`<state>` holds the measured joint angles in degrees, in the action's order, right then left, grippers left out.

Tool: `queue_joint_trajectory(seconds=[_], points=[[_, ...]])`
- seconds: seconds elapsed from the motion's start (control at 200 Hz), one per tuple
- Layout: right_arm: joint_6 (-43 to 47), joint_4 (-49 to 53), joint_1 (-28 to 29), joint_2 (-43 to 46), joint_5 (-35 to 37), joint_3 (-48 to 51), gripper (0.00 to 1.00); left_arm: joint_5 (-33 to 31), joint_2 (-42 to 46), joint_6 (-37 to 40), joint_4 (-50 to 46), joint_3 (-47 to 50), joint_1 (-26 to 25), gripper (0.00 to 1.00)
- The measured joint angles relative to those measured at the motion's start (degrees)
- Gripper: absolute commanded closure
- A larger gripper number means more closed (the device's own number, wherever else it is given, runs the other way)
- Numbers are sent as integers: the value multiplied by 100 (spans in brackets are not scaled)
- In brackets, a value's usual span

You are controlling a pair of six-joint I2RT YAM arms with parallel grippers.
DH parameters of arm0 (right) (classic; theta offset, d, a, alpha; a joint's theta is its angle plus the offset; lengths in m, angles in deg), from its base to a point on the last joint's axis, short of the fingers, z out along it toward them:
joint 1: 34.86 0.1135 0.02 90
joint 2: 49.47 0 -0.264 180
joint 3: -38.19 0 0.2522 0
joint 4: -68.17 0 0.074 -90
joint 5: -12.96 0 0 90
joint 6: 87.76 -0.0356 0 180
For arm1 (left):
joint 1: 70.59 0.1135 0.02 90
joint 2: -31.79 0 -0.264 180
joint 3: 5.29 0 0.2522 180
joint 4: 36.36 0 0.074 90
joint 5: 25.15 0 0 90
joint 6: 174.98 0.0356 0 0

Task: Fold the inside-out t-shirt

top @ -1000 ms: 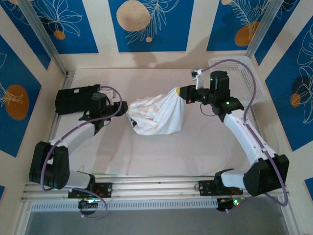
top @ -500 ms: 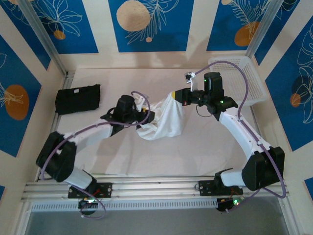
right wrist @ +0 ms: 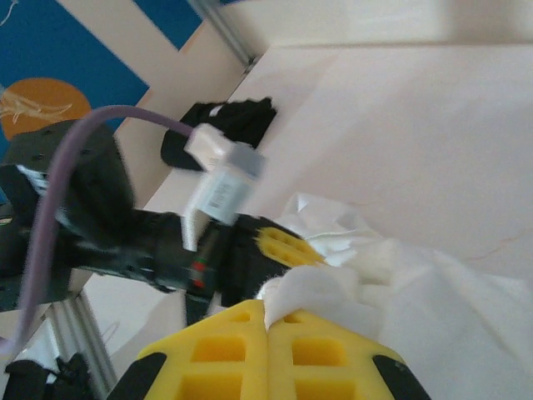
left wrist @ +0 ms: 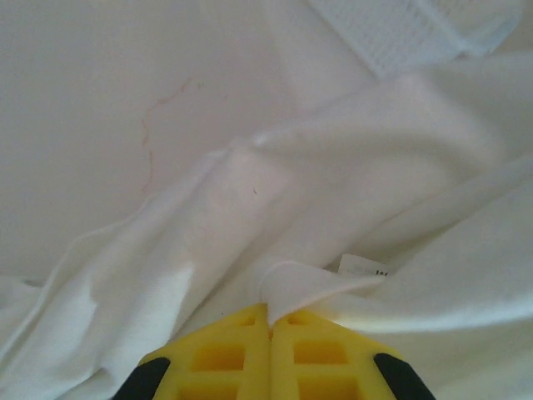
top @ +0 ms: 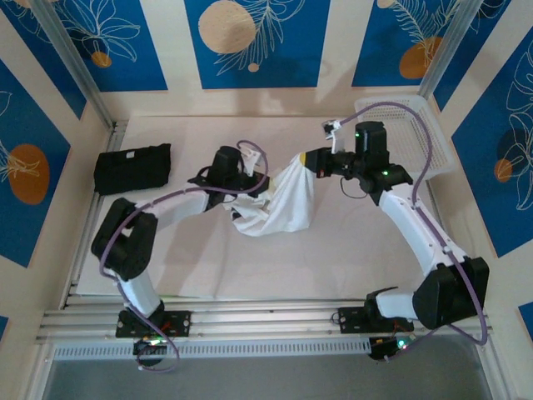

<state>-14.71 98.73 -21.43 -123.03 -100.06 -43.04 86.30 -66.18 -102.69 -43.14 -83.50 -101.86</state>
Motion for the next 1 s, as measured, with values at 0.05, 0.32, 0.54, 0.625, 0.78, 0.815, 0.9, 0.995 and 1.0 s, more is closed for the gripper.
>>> queue_joint_trajectory(seconds=[0.05,0.32,0.54,0.625,0.78,0.815,0.9,0.995,1.0], points=[[15,37,-118,199,92,-70,100,50,409,-179,44,98,203,100],[223,-31,-382,1305,376,-577,100,-76,2955,-868,551,81,903,100],[245,-101,-254,1091,337,-999,100,-35,3209,-1071,542,-192,896,100],[267,66,-109,789,496,-1235,100,46,3080,-1091,494,-205,846,100],[468,577,162,319,1248,-1534,100,308,3003,-1137,391,-195,800,100],[531,706,203,232,1469,-1580,100,367,3023,-1196,452,-168,798,100],[656,894,264,-2,1867,-1657,100,474,3086,-1388,649,-31,789,100],[717,949,306,-361,2129,-1674,100,586,3112,-1624,890,186,776,100],[717,953,310,-385,2140,-1674,99,588,3112,-1639,896,197,776,100]])
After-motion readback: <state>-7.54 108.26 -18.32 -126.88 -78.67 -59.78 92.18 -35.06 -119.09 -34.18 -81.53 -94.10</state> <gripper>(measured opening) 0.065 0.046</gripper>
